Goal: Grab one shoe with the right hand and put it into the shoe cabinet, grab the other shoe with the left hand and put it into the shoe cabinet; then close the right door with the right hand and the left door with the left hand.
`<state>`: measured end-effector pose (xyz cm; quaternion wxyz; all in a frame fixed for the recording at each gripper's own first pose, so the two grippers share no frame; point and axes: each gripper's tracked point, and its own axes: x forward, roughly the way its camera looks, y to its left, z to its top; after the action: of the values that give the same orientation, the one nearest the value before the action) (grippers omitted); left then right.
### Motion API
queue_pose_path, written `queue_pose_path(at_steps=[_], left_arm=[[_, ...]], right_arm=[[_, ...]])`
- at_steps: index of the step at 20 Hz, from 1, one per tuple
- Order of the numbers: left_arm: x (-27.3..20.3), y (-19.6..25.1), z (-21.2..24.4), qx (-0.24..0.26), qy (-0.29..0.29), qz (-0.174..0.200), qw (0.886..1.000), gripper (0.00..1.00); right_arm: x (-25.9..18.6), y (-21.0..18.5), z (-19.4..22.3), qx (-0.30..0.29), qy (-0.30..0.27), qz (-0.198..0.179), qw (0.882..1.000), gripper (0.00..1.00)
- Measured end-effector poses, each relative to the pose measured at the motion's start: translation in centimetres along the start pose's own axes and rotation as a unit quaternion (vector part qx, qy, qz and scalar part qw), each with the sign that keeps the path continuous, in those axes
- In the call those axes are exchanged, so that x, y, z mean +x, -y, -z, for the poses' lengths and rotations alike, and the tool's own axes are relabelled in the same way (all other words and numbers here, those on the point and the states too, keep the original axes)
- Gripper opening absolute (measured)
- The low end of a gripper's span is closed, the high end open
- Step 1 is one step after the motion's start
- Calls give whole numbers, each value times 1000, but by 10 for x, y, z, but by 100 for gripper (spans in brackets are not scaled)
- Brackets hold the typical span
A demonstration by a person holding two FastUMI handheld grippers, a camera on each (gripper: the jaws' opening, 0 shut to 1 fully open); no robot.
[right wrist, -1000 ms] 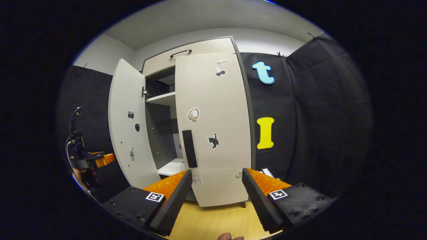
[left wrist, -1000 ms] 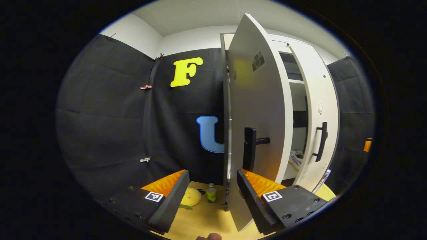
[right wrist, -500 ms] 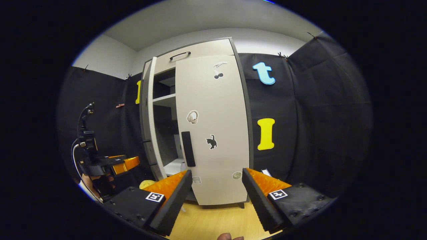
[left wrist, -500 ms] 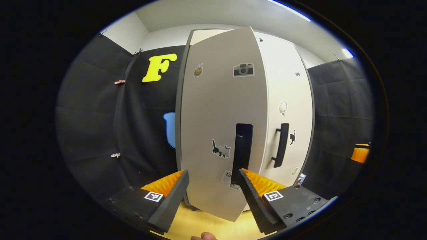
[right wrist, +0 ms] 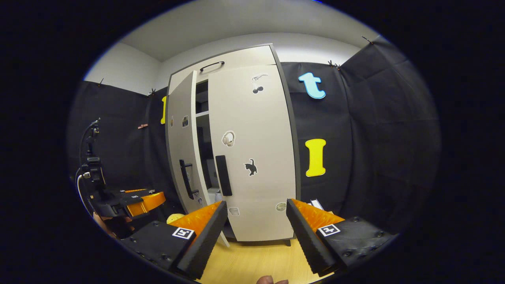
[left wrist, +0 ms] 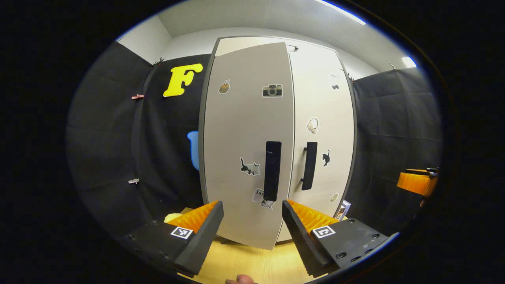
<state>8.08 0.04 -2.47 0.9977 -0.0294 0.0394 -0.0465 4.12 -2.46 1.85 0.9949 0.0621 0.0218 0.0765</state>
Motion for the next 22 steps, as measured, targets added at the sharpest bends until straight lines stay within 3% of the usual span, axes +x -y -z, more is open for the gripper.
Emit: queue_pose_path(at_steps=[9, 22], left_arm=[[-31, -2, -4, 8, 9, 6, 1000, 94], [-41, -5, 3, 7, 6, 16, 1000, 94]], right_arm=[[-6, -13, -2, -15, 10, 8, 1000, 98], [-13, -25, 0, -15, 9, 8, 1000, 98]])
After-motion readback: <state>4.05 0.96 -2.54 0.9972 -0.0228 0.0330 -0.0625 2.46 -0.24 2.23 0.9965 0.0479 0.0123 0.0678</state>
